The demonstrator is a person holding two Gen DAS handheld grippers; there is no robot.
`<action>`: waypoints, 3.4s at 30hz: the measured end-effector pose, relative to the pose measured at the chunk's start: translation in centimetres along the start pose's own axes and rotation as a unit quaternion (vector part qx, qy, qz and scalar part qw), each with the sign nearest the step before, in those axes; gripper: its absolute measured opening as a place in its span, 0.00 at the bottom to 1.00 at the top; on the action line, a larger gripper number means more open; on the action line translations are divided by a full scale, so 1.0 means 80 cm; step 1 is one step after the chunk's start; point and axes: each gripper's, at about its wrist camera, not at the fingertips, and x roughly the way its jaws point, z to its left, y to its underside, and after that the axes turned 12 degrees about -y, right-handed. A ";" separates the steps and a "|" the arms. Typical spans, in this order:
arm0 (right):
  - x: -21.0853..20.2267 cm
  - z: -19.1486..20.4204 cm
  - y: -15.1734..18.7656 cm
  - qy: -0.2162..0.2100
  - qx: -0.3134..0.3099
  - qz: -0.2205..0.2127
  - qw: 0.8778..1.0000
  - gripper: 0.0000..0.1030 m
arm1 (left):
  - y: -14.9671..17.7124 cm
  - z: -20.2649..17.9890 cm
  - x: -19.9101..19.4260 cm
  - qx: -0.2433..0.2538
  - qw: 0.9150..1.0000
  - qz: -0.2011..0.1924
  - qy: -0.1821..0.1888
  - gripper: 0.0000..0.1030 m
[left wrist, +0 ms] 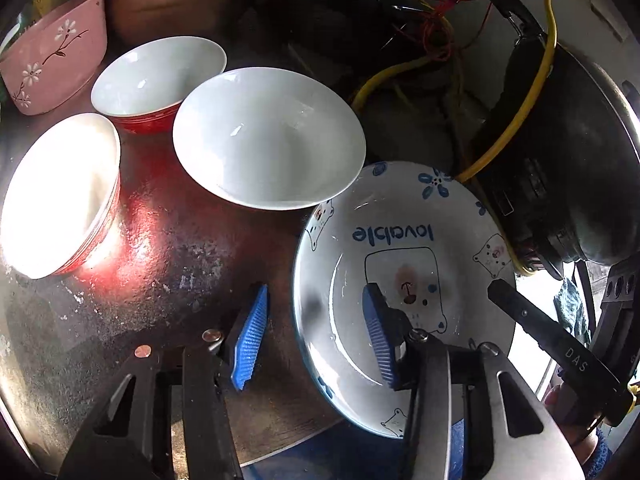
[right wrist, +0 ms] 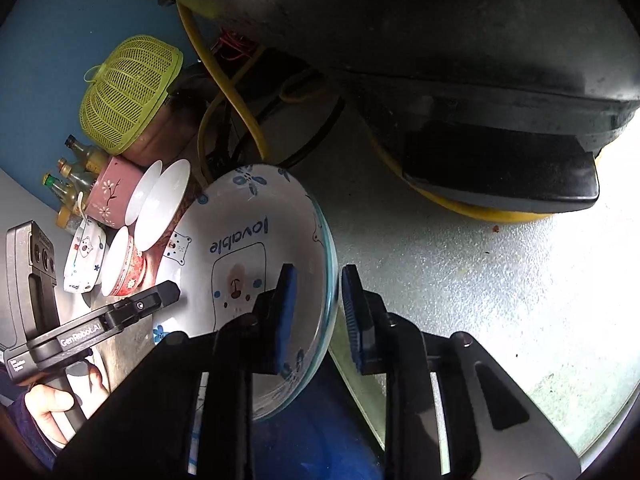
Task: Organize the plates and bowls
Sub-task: 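Close the right gripper on the bear plate rim, then lift the bear plate and carry it toward the plate stack by the fridge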
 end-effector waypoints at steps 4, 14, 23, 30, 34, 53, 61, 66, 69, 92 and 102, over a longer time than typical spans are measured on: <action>0.008 -0.003 0.002 0.001 0.006 0.003 1.000 0.20 | -0.010 0.001 0.015 0.000 1.000 0.011 0.017 0.19; 0.008 -0.004 0.002 0.015 -0.004 0.004 1.000 0.15 | 0.000 0.008 0.010 0.012 1.000 0.017 -0.001 0.08; -0.005 0.009 0.008 0.014 -0.020 0.010 1.000 0.16 | 0.021 0.014 -0.016 0.019 1.000 0.007 0.003 0.08; -0.020 0.025 0.007 0.009 -0.029 0.007 1.000 0.16 | 0.032 0.028 -0.044 0.016 1.000 -0.003 0.006 0.08; -0.028 0.033 0.008 0.005 -0.037 0.007 0.999 0.15 | 0.040 0.035 -0.057 0.010 1.000 -0.010 0.003 0.07; -0.036 0.100 0.028 -0.028 -0.085 0.018 0.996 0.16 | 0.082 0.088 -0.123 -0.039 0.998 -0.046 -0.013 0.08; -0.027 0.138 0.045 -0.044 -0.112 0.032 0.992 0.16 | 0.107 0.122 -0.144 -0.069 0.996 -0.058 -0.025 0.08; -0.015 0.163 0.057 -0.054 -0.127 0.043 0.989 0.16 | 0.124 0.149 -0.156 -0.088 0.994 -0.063 -0.034 0.08; -0.006 0.179 0.063 -0.061 -0.138 0.052 0.987 0.16 | 0.134 0.167 -0.165 -0.101 0.992 -0.065 -0.040 0.08; 0.069 0.302 0.114 -0.112 -0.213 0.115 0.964 0.16 | 0.205 0.302 -0.208 -0.201 0.973 -0.081 -0.086 0.07; 0.087 0.344 0.125 -0.120 -0.234 0.138 0.955 0.16 | 0.220 0.344 -0.214 -0.230 0.965 -0.079 -0.093 0.07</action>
